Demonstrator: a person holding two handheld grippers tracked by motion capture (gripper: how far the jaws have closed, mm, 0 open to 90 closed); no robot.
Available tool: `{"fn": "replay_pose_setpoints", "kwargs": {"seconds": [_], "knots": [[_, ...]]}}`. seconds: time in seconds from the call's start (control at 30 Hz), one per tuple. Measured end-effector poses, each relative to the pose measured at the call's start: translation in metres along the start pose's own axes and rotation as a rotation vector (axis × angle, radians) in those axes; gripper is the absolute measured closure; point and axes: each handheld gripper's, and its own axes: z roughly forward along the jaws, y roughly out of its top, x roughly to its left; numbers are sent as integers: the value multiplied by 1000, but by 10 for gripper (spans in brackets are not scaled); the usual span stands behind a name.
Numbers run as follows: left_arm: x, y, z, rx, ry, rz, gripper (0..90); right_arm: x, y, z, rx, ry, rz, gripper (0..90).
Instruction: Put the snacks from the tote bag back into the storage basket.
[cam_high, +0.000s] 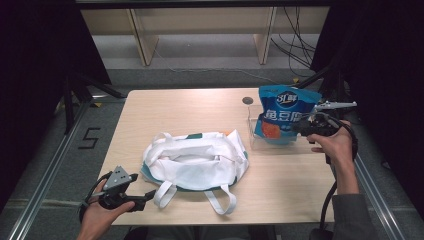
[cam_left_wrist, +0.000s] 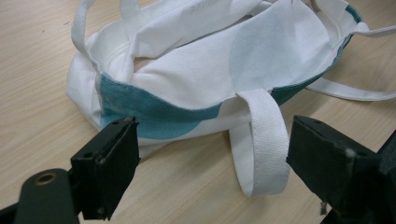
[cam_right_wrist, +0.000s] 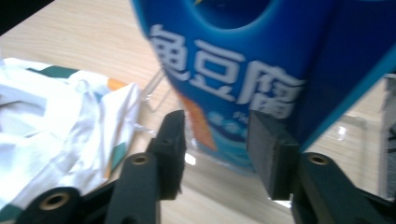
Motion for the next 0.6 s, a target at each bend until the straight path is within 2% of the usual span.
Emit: {"fn": "replay_pose_setpoints", "kwargs": {"seconds": [0.03,0.07,0.13,0.17,0.23,0.27,0.33,0.37,0.47,0.5,0.53,0.6], "knots": [[0,0,0,-2,-1,-3,159,4,-2,1,-6,28,33,537],[0,1,0,7,5,-3,159,3,-2,2,-7,52,14,526],[0,0,1,-3,-3,2,159,9,-2,3,-24,94,51,520],[-1,0,1,-1,0,-5,159,12,-1,5,-30,106,51,513],[0,1,0,8,3,0,159,19,1,9,-16,107,25,494],[0,0,0,4,3,-3,159,24,1,12,-12,111,31,490],[1,0,0,4,2,-1,159,31,2,16,-3,121,0,486],[1,0,0,3,0,0,159,31,2,19,-15,131,-31,484],[1,0,0,-1,-5,-4,159,41,2,24,-22,144,-56,469],[1,0,-1,7,1,1,159,46,1,25,-11,144,-42,463],[0,0,-1,3,2,-2,159,48,1,26,-16,130,-71,457],[0,1,-1,4,3,4,159,53,0,29,-10,152,-83,448]]}}
